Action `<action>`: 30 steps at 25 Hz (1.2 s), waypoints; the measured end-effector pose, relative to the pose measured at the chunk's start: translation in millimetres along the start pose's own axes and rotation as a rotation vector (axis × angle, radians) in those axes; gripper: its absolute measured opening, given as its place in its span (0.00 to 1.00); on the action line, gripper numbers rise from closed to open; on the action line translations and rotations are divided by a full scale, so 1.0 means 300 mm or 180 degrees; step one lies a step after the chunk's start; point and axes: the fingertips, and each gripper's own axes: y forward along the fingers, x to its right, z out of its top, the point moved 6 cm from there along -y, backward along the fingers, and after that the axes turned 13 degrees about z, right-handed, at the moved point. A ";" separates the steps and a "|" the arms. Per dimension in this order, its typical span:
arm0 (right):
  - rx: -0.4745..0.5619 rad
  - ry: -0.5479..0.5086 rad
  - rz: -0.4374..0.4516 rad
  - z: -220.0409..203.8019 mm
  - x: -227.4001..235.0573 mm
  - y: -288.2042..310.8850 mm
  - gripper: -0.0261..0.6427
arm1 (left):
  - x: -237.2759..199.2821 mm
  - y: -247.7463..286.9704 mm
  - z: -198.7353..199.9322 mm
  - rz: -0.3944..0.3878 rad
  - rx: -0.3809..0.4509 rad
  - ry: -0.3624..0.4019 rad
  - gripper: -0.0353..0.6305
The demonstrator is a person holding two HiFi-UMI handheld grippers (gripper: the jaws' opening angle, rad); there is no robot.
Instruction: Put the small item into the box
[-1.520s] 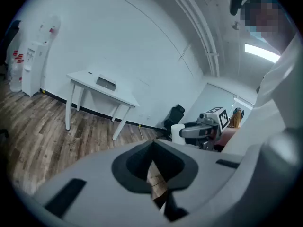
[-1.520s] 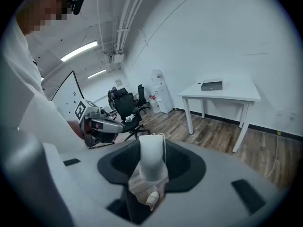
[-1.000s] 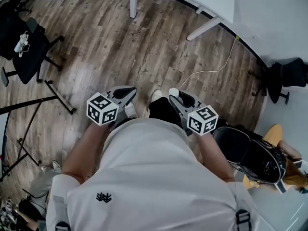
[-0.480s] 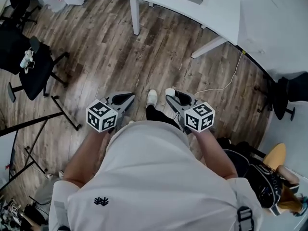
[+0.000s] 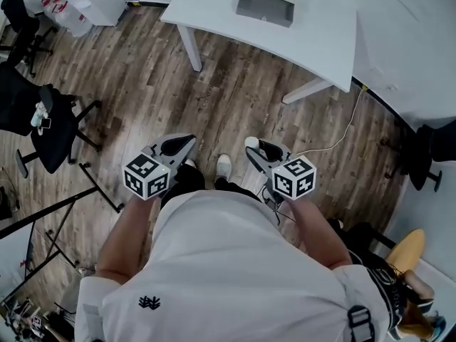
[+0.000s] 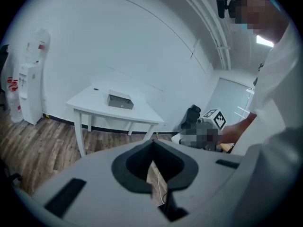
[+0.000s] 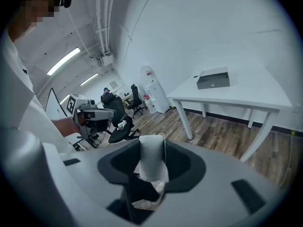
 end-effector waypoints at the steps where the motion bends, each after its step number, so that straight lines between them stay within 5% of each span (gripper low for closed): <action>1: 0.0005 0.0032 -0.0022 0.011 0.025 0.001 0.27 | -0.013 0.022 0.015 -0.0011 -0.0003 -0.0013 0.06; 5: 0.0028 0.0097 -0.0147 0.079 0.116 0.015 0.27 | -0.082 0.121 0.070 -0.0124 -0.0007 -0.0114 0.06; 20: -0.0029 -0.0091 -0.0934 0.552 0.424 0.156 0.27 | -0.468 0.441 0.453 -0.0837 0.0037 0.0337 0.06; 30: -0.0342 -0.0216 -0.0927 0.910 0.755 0.257 0.27 | -0.618 0.584 0.588 -0.0608 0.0049 0.0119 0.06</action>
